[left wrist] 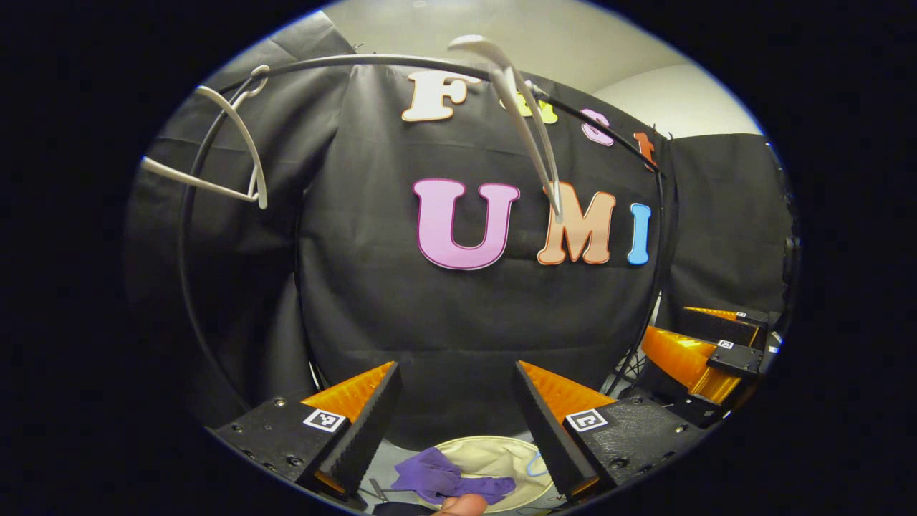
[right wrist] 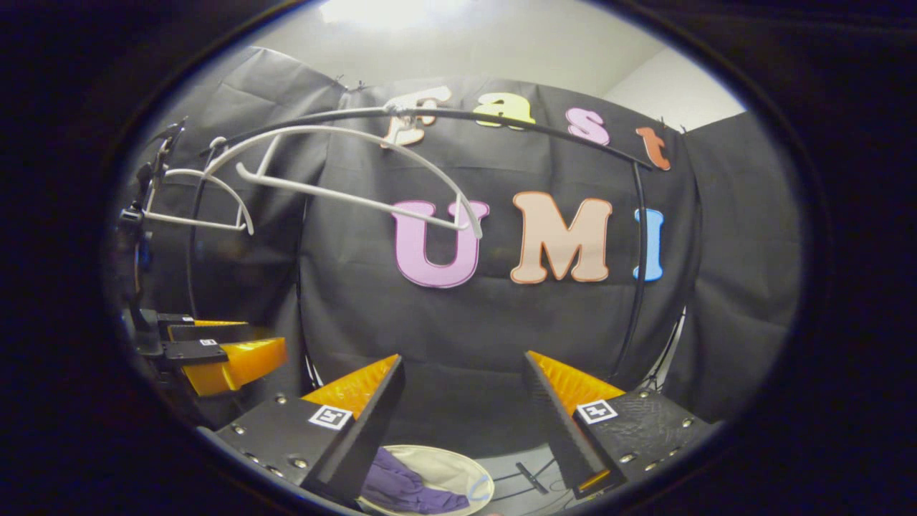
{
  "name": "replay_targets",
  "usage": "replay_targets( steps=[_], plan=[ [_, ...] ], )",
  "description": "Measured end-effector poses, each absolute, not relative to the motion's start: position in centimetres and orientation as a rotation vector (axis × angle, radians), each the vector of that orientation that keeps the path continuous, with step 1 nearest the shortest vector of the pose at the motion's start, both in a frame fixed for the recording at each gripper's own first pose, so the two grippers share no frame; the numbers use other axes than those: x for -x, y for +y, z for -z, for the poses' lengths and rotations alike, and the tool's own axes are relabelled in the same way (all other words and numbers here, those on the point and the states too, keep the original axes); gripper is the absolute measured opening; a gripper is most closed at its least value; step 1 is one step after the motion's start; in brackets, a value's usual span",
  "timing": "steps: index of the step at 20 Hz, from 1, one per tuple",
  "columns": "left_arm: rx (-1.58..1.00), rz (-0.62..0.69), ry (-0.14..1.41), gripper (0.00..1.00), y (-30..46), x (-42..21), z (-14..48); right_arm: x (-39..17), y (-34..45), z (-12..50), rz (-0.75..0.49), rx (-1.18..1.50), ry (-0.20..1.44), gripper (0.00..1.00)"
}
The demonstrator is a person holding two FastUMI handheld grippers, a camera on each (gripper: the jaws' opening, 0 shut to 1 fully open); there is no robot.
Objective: Grasp the clothes on the hanger with both hands and then place them into the laundry hamper below.
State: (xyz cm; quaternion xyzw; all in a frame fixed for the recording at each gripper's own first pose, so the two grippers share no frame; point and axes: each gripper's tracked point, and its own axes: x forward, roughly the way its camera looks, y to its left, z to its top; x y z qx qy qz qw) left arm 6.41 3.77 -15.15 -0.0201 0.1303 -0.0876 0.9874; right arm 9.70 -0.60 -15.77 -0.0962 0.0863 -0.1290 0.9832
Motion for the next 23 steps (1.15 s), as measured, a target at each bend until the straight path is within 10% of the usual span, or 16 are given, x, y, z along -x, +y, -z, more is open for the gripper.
replay_targets(
  steps=[23],
  plan=[
    [0.018,0.058,0.186,0.93,-2.8,-4.1,11.4,-5.2,-4.3,9.1,0.028,0.014,0.022,0.94]
  ],
)
